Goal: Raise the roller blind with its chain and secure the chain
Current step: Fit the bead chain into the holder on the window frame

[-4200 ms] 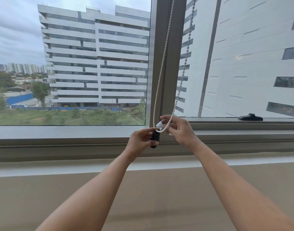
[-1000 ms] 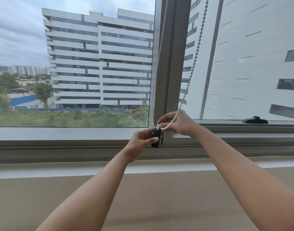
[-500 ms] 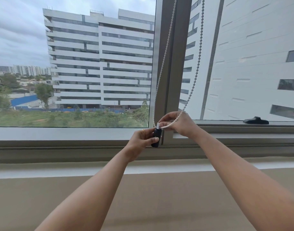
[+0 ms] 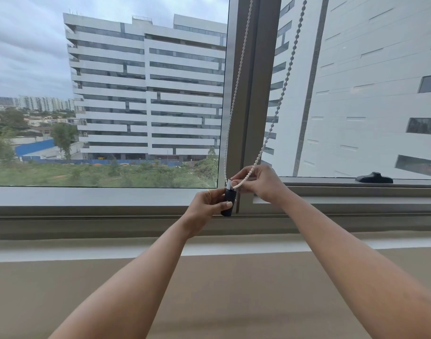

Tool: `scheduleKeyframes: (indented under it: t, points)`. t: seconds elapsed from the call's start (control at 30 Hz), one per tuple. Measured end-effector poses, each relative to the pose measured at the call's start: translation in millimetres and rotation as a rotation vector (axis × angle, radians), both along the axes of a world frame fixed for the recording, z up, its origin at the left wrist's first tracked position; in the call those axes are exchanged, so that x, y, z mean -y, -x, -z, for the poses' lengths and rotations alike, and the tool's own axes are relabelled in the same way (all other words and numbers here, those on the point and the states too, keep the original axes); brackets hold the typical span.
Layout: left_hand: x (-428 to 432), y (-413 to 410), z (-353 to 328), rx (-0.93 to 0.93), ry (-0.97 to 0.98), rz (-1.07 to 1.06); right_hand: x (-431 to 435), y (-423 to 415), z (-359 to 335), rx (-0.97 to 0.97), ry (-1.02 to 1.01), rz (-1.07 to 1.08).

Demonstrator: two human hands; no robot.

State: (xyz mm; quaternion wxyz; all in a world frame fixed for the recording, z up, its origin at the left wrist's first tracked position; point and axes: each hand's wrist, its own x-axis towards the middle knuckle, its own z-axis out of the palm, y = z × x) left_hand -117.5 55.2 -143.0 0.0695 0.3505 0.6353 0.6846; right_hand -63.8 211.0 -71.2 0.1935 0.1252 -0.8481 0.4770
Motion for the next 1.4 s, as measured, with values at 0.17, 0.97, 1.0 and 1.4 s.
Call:
scheduleKeyframes:
  t: [0.17,0.97,1.0,1.4]
  points:
    - [4,-1,1,-0.011,0.017,-0.004,0,3,5,0.014,0.000,0.005]
    - [0,-5,0,-0.109,0.079,-0.079,-6,10,20,-0.079,-0.108,0.072]
    - [0,-4,0,-0.123,0.094,-0.085,-6,10,21,-0.084,-0.104,0.084]
    - [0,-3,-3,-0.163,0.196,-0.091,-4,10,26,-0.100,-0.070,0.063]
